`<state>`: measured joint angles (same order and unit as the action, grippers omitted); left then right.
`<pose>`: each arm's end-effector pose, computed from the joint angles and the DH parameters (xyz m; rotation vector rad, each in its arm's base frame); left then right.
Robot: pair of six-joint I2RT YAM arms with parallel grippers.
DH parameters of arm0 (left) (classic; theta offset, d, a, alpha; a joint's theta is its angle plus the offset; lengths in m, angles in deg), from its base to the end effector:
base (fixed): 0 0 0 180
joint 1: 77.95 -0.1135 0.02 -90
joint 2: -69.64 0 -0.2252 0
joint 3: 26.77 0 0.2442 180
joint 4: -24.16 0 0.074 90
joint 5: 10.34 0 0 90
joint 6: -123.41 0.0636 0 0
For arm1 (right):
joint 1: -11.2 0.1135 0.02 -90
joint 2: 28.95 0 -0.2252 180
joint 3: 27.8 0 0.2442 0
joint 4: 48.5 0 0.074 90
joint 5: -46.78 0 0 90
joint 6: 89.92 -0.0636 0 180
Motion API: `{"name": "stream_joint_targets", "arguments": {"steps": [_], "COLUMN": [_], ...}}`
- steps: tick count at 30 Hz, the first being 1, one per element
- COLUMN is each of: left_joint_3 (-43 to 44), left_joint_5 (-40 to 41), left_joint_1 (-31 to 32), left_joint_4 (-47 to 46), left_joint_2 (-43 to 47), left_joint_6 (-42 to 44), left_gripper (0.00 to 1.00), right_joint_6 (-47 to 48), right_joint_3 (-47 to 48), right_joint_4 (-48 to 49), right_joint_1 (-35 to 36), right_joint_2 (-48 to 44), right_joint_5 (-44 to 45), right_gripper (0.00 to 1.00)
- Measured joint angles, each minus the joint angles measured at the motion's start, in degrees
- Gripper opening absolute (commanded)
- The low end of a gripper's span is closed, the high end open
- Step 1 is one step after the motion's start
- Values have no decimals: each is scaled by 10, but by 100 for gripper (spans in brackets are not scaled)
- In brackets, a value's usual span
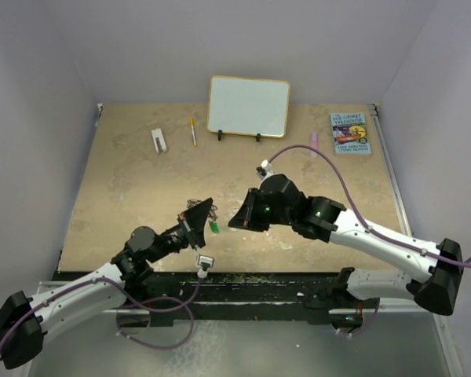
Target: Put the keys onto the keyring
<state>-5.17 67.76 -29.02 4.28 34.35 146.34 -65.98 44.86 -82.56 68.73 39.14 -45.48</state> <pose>0.1273 -0.1661 0.2005 1.5092 0.0645 0.7534 0.1585 0.2537 0.2742 0.1500 2.3801 1.2480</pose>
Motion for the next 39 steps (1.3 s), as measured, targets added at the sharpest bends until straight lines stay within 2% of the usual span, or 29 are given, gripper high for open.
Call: {"name": "stream_joint_targets", "arguments": {"steps": [5,12,14,15,16,17,18,20,22,23,24,25,26,29,33,35,39], "left_joint_3": [29,69,80,89,101,109,117,129,149,162,178,191,207,258,346,409,625], "left_joint_5": [25,55,55,54,51,50,46,42,38,36,37,37,38,49,83,120,203], "left_joint_1": [0,0,0,0,0,0,0,0,0,-1,-2,-2,-4,-19,-61,-88,-156], "left_joint_4": [17,64,89,106,122,129,130,131,139,144,150,154,158,175,186,200,292], "left_joint_2": [-18,-106,-141,-158,-179,-195,-214,-246,-284,-304,-325,-339,-352,-376,-392,-406,-460], "left_joint_6": [-17,-54,-75,-87,-98,-105,-110,-116,-119,-122,-127,-127,-131,-151,-192,-236,-383], "left_gripper": [5,9,12,13,13,13,14,22,41,57,80,94,98,98,98,98,98], "right_joint_6": [12,15,10,8,5,0,-3,-7,-7,-6,-5,-4,-2,-1,0,0,6], "right_joint_3": [-6,-7,-14,-20,-31,-40,-50,-63,-66,-66,-66,-66,-66,-56,-3,31,70], "right_joint_4": [-21,-75,-95,-101,-111,-116,-123,-137,-148,-149,-150,-151,-155,-186,-242,-260,-274], "right_joint_1": [-2,-2,-2,-2,-2,-2,-2,-2,-2,-2,-2,-2,-2,-2,-2,-2,-2], "right_joint_2": [-52,-130,-135,-136,-136,-135,-136,-140,-147,-154,-162,-170,-178,-185,-138,-101,-34], "right_joint_5": [39,134,153,160,168,174,181,194,206,213,224,232,245,282,339,362,384], "right_gripper": [28,41,48,56,59,70,75,78,79,94,99,100,100,100,100,100,100]}}
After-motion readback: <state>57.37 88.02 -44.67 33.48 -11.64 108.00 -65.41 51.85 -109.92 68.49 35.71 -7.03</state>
